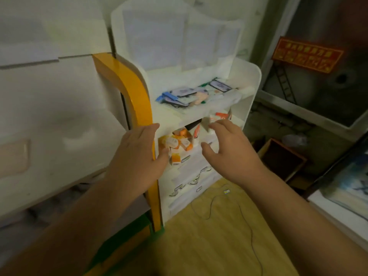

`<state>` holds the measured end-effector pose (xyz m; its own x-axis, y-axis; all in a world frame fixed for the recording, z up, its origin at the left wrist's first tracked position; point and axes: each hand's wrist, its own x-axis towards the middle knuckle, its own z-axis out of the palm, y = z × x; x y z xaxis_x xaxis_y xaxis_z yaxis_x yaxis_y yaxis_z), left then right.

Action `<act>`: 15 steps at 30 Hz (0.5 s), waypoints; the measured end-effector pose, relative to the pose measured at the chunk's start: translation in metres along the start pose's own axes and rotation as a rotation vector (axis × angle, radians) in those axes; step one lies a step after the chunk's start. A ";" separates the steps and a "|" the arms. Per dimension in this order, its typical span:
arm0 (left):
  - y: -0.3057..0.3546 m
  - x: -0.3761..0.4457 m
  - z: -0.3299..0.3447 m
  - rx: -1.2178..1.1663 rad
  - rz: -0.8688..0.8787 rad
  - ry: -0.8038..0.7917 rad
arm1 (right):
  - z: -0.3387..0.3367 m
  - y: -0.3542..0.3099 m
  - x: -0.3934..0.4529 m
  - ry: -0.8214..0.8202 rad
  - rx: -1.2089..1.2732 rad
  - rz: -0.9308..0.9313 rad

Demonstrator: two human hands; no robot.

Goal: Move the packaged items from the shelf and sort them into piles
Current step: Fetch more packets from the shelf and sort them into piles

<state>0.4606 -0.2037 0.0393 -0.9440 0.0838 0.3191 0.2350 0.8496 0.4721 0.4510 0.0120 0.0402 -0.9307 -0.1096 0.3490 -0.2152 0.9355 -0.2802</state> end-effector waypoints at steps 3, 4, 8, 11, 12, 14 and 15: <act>0.020 0.018 0.023 -0.011 0.040 -0.015 | -0.001 0.029 0.003 -0.009 0.012 0.025; 0.025 0.024 0.029 -0.018 0.046 -0.022 | -0.001 0.036 0.005 -0.011 0.026 0.030; 0.042 0.055 0.061 -0.034 0.028 -0.063 | 0.005 0.069 0.019 -0.019 0.056 0.046; 0.046 0.086 0.090 -0.067 0.039 -0.097 | 0.014 0.097 0.043 -0.027 0.046 0.061; 0.047 0.098 0.097 -0.080 0.036 -0.100 | 0.017 0.106 0.052 -0.037 0.041 0.062; 0.049 0.125 0.110 -0.088 0.024 -0.095 | 0.022 0.122 0.074 -0.059 0.034 0.063; 0.050 0.139 0.116 -0.082 0.023 -0.093 | 0.025 0.130 0.087 -0.065 0.028 0.064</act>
<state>0.3141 -0.0892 0.0116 -0.9547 0.1533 0.2550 0.2710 0.8019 0.5325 0.3352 0.1154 0.0118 -0.9599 -0.0729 0.2708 -0.1625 0.9317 -0.3250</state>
